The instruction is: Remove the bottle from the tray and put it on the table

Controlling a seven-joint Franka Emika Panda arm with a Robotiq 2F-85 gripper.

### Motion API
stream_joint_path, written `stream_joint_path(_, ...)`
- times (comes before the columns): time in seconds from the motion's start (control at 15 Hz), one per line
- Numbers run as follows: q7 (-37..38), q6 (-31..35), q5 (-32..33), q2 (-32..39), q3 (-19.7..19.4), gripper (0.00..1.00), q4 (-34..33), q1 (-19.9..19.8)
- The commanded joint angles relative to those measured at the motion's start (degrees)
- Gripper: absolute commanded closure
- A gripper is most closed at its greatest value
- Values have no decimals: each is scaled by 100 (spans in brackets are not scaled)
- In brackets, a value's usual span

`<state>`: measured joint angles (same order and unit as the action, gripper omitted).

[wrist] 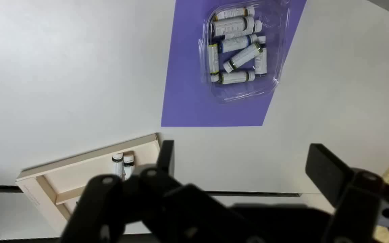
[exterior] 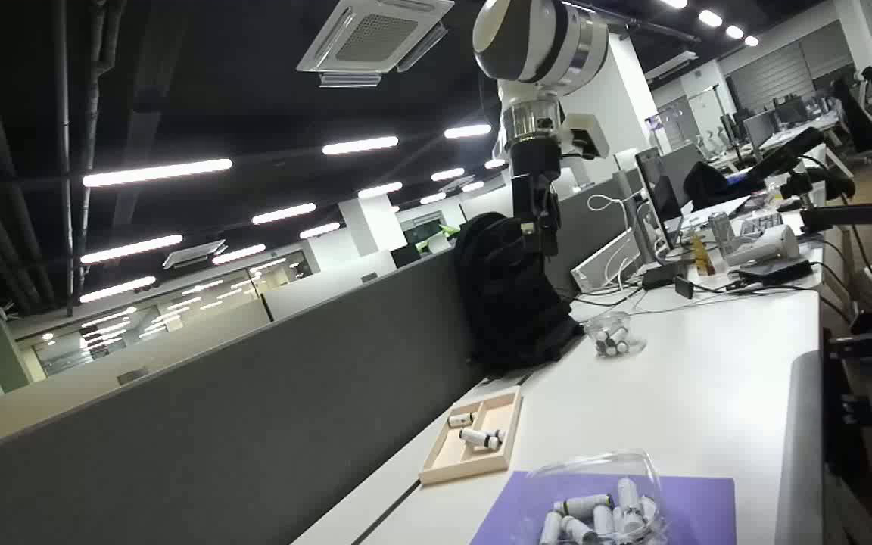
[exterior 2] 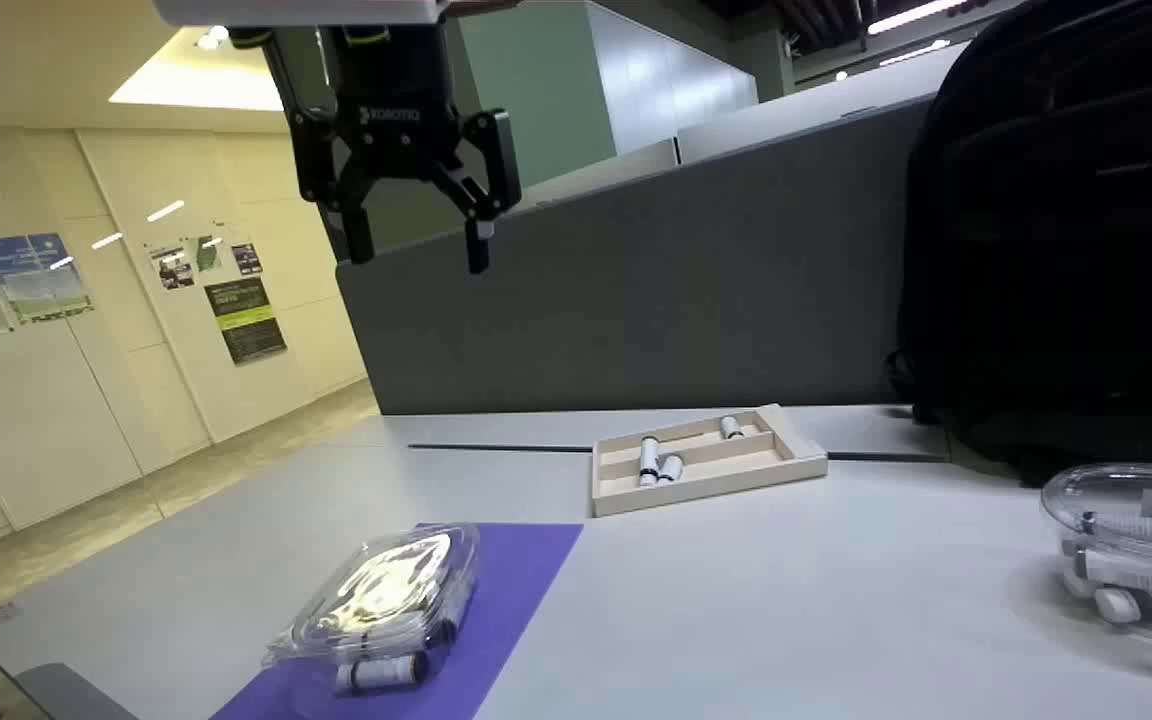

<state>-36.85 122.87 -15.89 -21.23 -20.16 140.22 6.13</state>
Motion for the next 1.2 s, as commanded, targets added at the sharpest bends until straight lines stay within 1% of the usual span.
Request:
stream_joint_path(0.0,-77,-38,-102,33,233,0,-14,-250)
stream_joint_path(0.87,-81,-37,-102,33,233,0,-14,-250)
stream_joint_path(1.0,189,569,68,346,391,0,-61,-408)
stream_joint_path(1.13,219,955,145,823,498,0,-248,-489)
